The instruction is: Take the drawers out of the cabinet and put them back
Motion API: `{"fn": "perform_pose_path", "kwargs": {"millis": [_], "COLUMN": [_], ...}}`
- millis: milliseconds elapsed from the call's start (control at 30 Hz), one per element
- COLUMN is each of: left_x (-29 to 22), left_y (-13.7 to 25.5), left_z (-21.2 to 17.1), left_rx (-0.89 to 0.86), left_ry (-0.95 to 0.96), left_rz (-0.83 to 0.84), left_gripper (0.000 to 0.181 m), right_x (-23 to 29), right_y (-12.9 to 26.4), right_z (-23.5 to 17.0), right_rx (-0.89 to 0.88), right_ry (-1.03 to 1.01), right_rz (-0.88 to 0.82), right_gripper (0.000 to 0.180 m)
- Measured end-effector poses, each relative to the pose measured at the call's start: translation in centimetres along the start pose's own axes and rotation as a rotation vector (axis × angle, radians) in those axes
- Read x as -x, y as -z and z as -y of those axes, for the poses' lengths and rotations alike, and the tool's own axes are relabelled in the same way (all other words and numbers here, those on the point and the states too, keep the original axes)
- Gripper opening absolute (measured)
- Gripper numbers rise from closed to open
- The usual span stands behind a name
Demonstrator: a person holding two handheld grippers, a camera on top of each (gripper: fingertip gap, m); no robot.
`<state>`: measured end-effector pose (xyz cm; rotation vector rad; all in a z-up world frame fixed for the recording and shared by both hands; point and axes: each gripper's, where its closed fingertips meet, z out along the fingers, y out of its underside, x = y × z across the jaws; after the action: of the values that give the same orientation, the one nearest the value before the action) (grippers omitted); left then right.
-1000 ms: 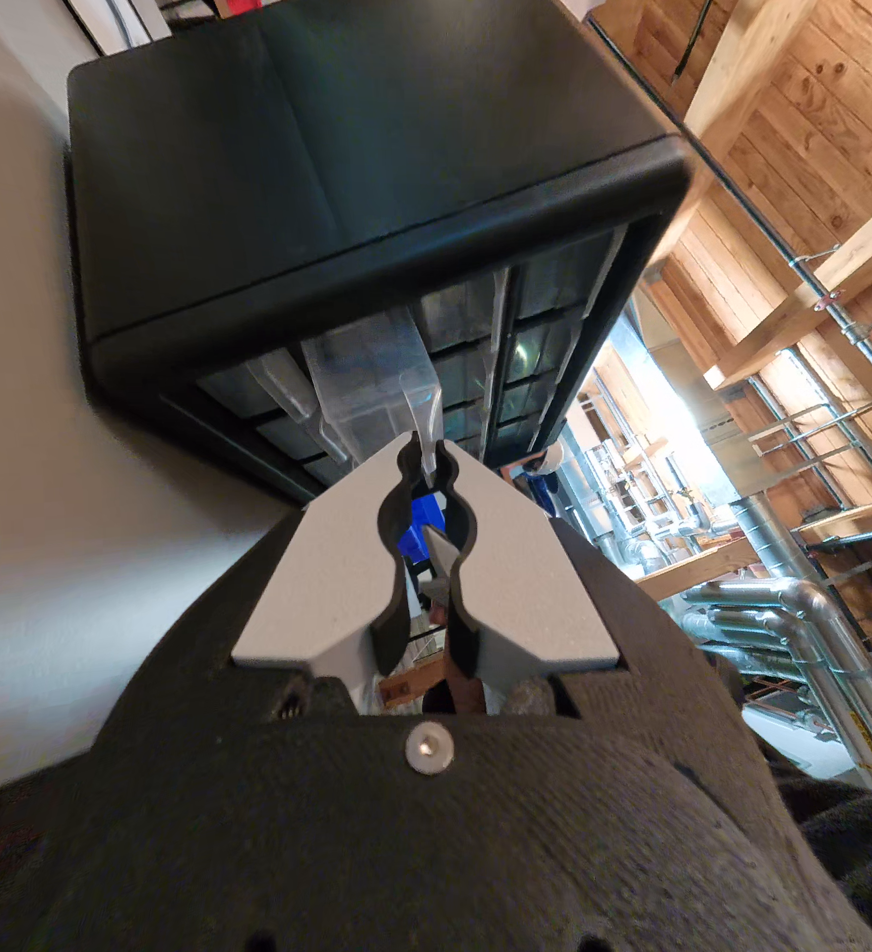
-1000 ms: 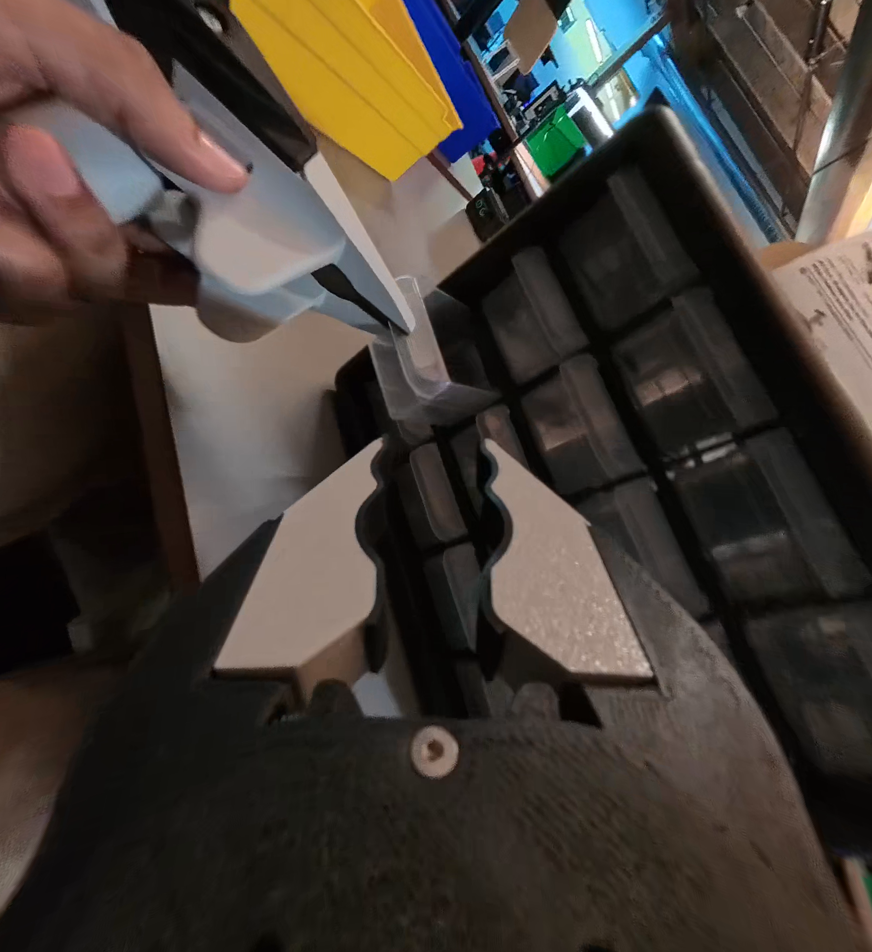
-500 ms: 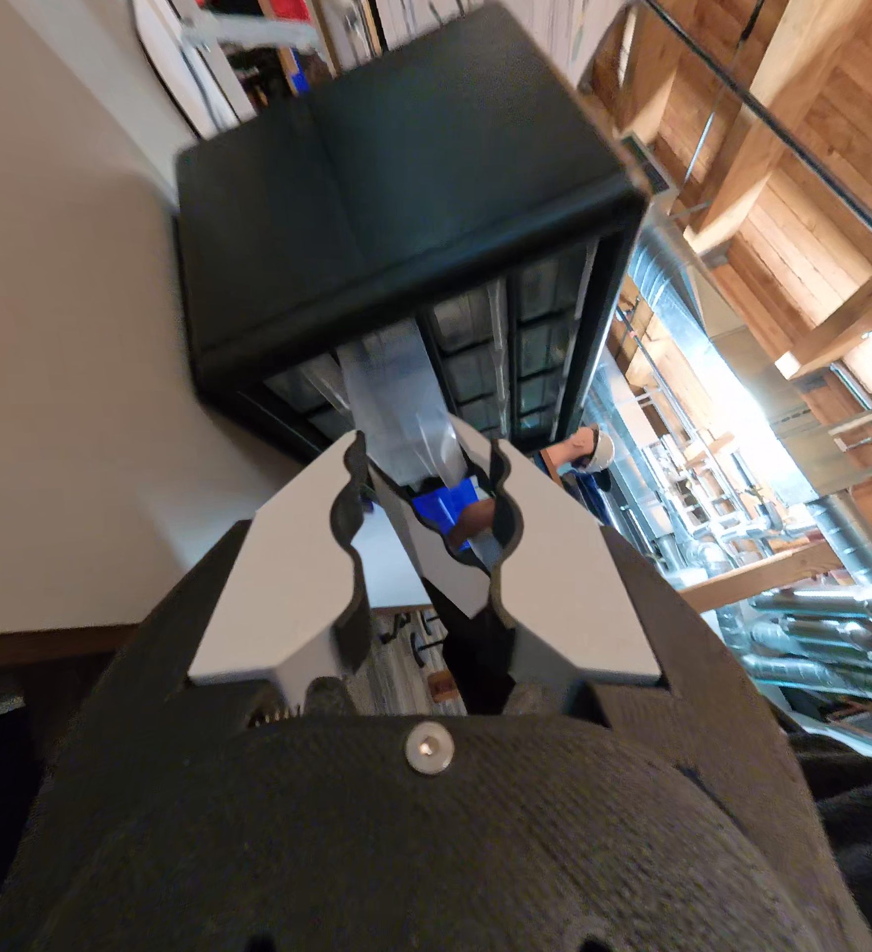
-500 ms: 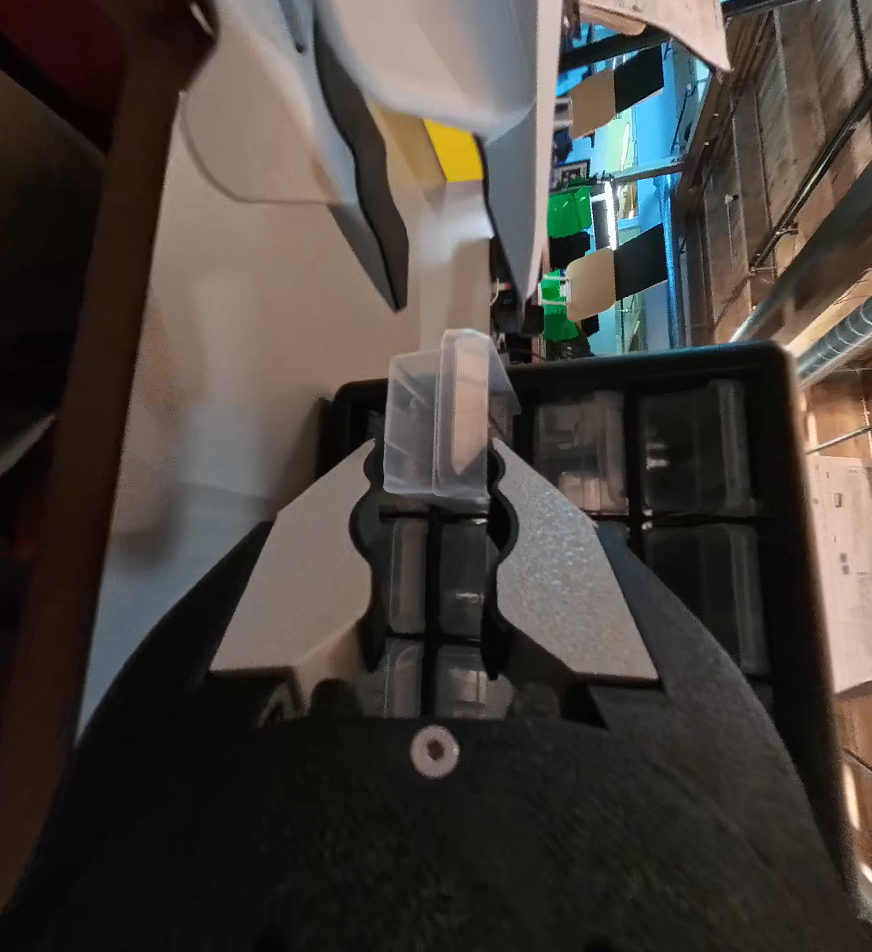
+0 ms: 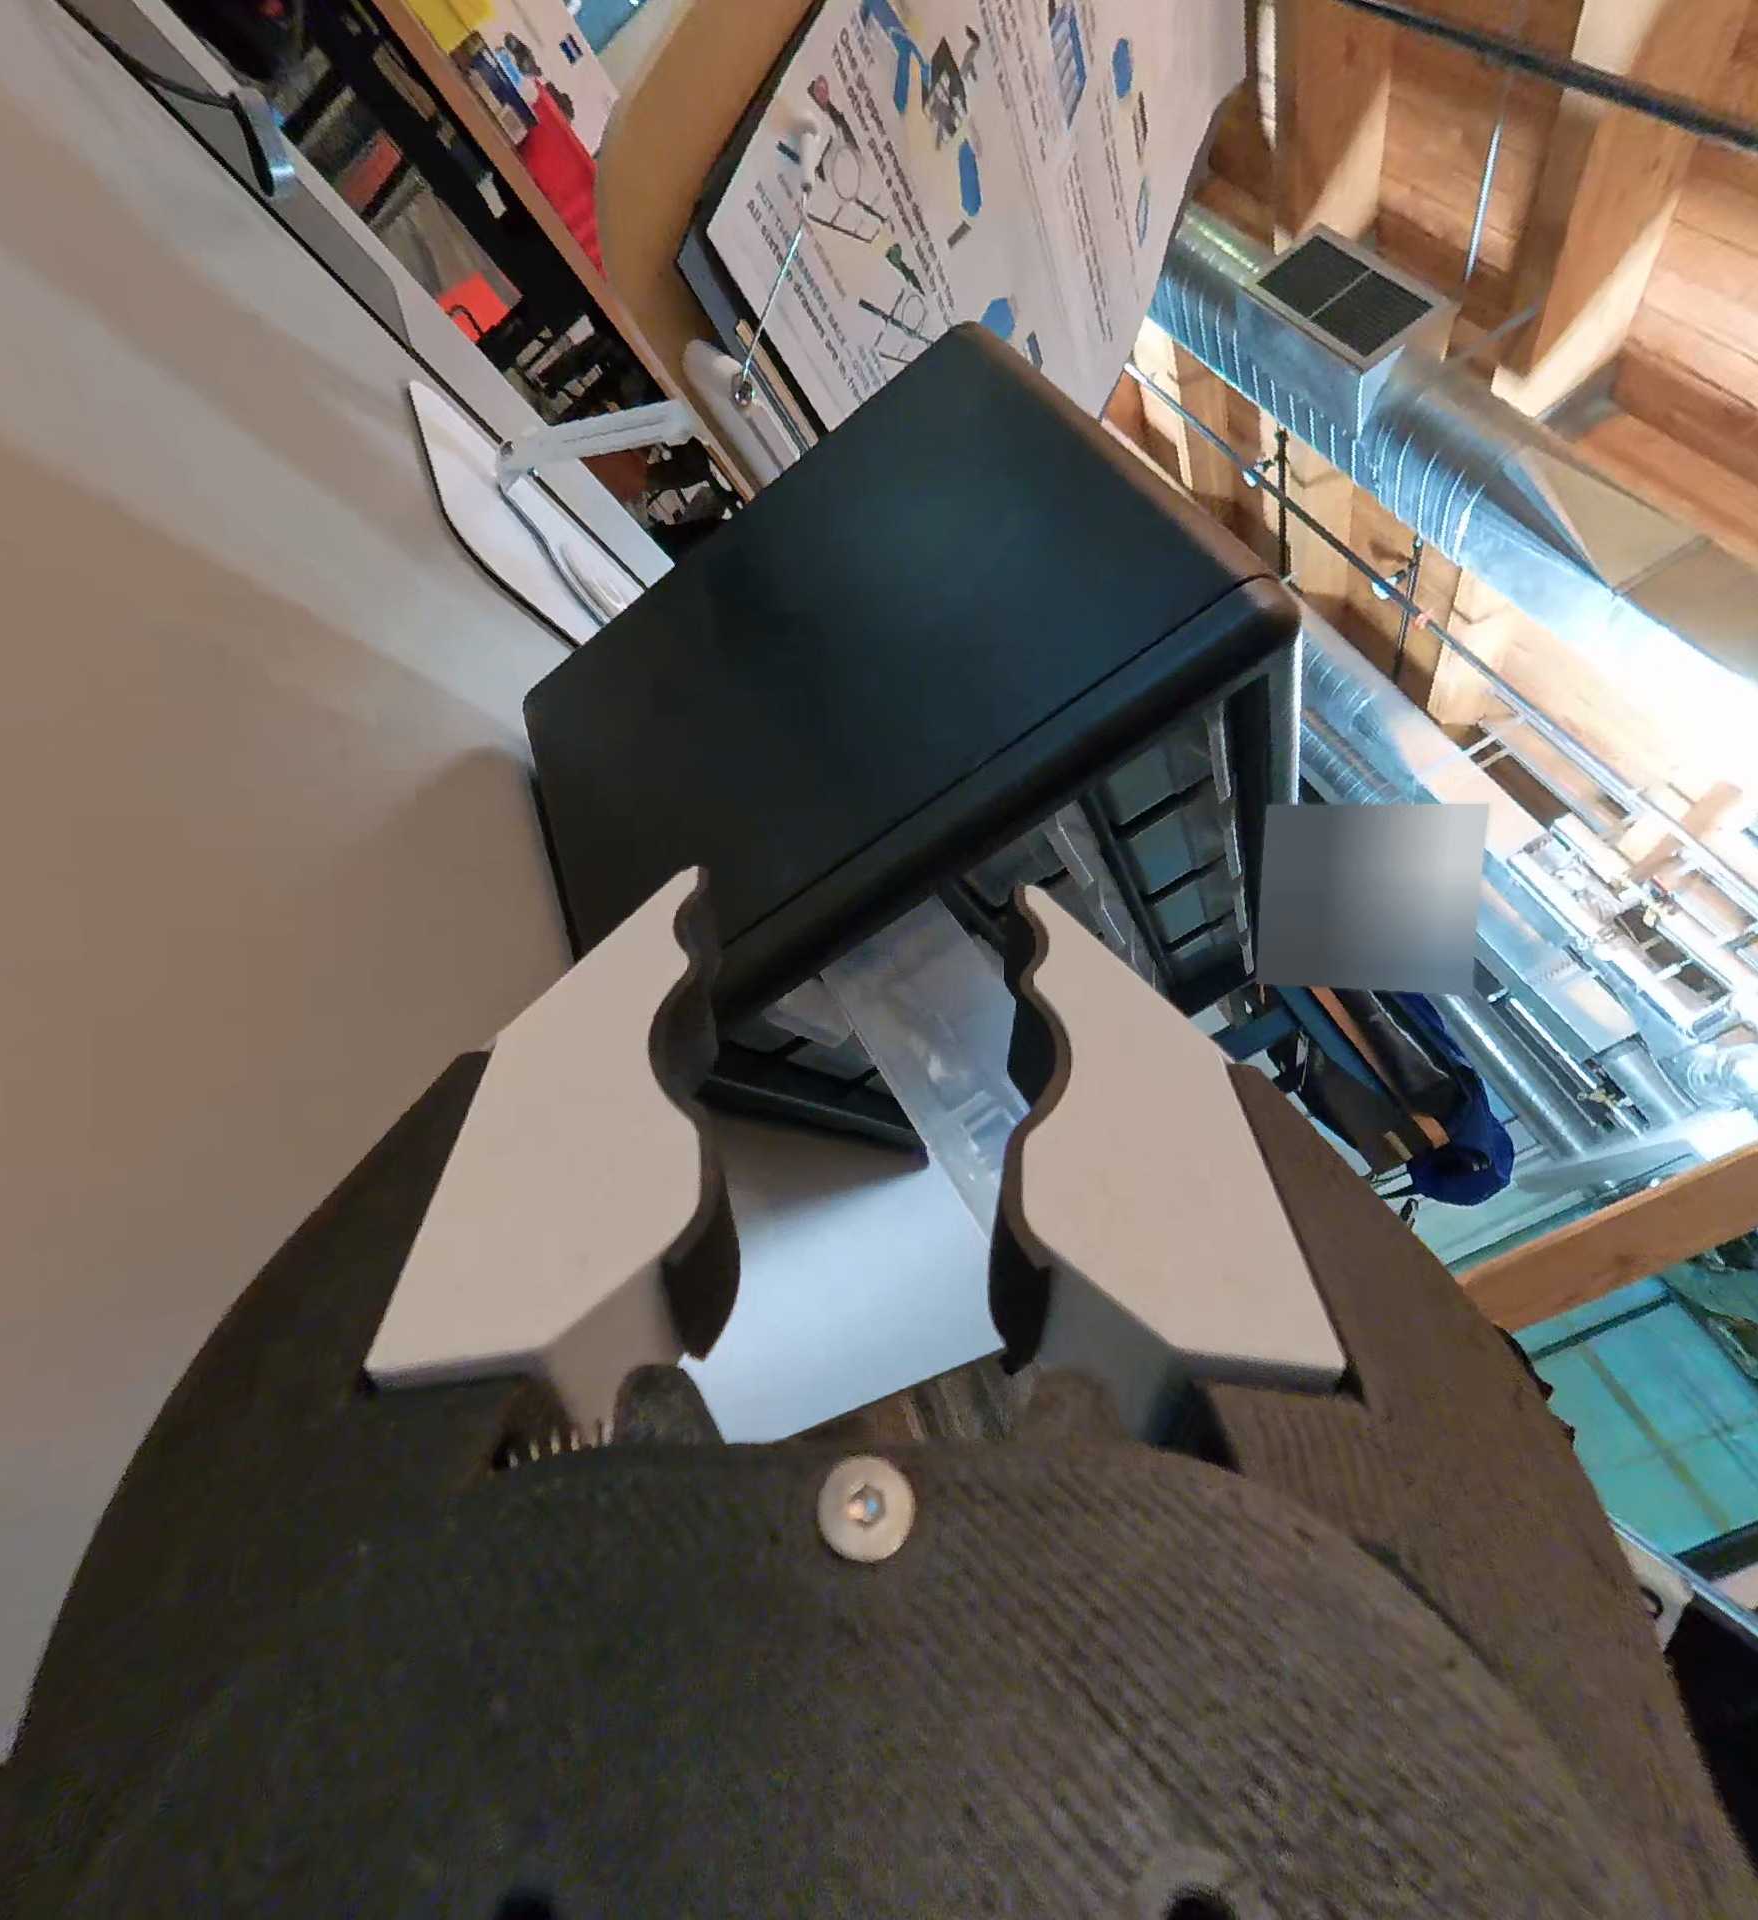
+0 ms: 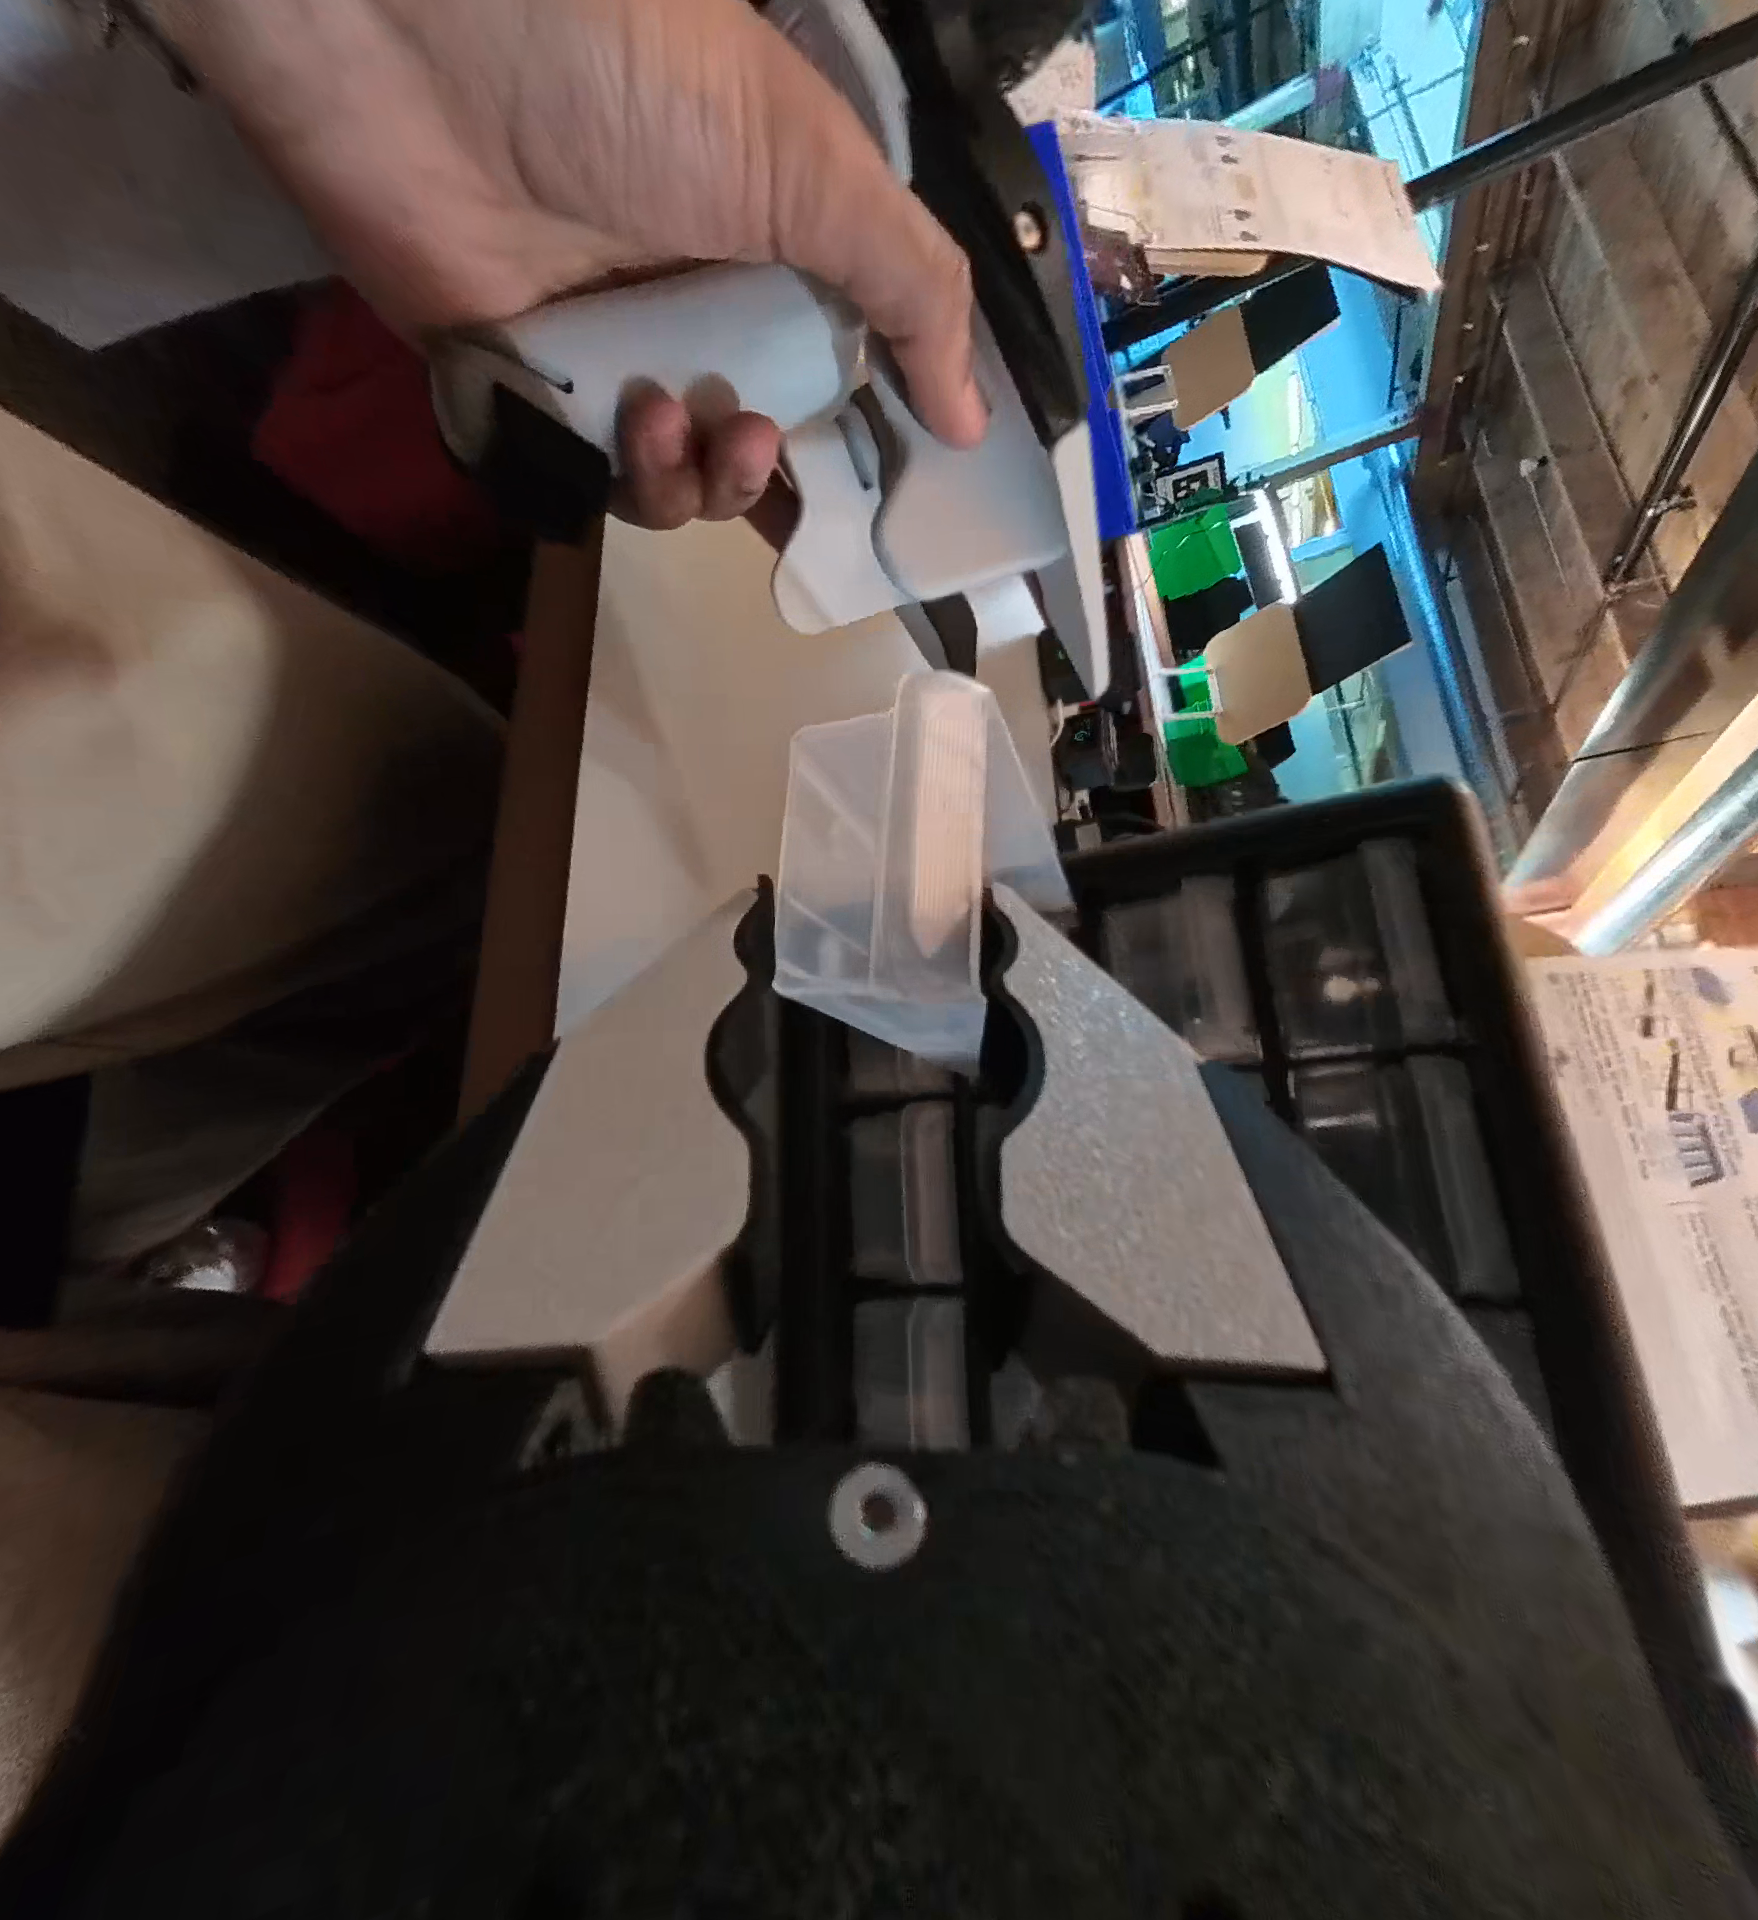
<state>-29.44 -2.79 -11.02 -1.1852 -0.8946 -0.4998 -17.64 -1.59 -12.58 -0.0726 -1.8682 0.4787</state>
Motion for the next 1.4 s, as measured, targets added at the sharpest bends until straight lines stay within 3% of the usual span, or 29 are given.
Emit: {"fn": "perform_pose_path", "kwargs": {"millis": [33,367,600,767,900,933,1033,1167,1333,1400], "left_x": [-0.1,-0.9,-0.9,-0.9,-0.8,-0.8,-0.9,-0.8,-0.8,-0.8], "left_y": [0.0,-1.1,-1.3,-1.2,-1.2,-1.2,-1.3,-1.4,-1.4,-1.5], "left_z": [0.1,-0.9,-1.1,-1.0,-1.0,-1.0,-1.1,-1.3,-1.4,-1.4], "left_rx": [-0.007,0.033,0.036,0.035,0.037,0.036,0.039,0.046,0.046,0.045], "left_ry": [-0.003,-0.016,0.01,0.009,0.028,0.029,0.027,0.04,0.049,0.055], "left_rz": [-0.004,-0.036,-0.051,-0.052,-0.058,-0.058,-0.059,-0.06,-0.057,-0.059], "left_gripper": [0.052,0.05,0.049,0.049,0.048,0.048,0.048,0.048,0.048,0.048], "right_x": [-0.2,-3.7,-6.4,-8.8,-12.5,-13.9,-19.1,-21.6,-24.6,-25.0], "right_y": [0.2,1.5,1.8,4.8,9.6,11.3,16.4,19.4,23.9,24.9], "right_z": [-0.1,0.7,1.3,1.0,1.1,1.1,-0.5,-5.0,-9.2,-13.7], "right_rx": [-0.004,-0.118,-0.206,-0.323,-0.475,-0.525,-0.616,-0.456,-0.402,-0.232], "right_ry": [-0.032,-0.4,-0.589,-0.765,-0.884,-0.902,-0.951,-0.907,-0.904,-0.879], "right_rz": [0.001,0.057,0.212,0.248,0.238,0.223,0.062,-0.122,-0.312,-0.41], "right_gripper": [0.037,0.037,0.038,0.037,0.029,0.02,0.019,0.018,0.018,0.019]}}
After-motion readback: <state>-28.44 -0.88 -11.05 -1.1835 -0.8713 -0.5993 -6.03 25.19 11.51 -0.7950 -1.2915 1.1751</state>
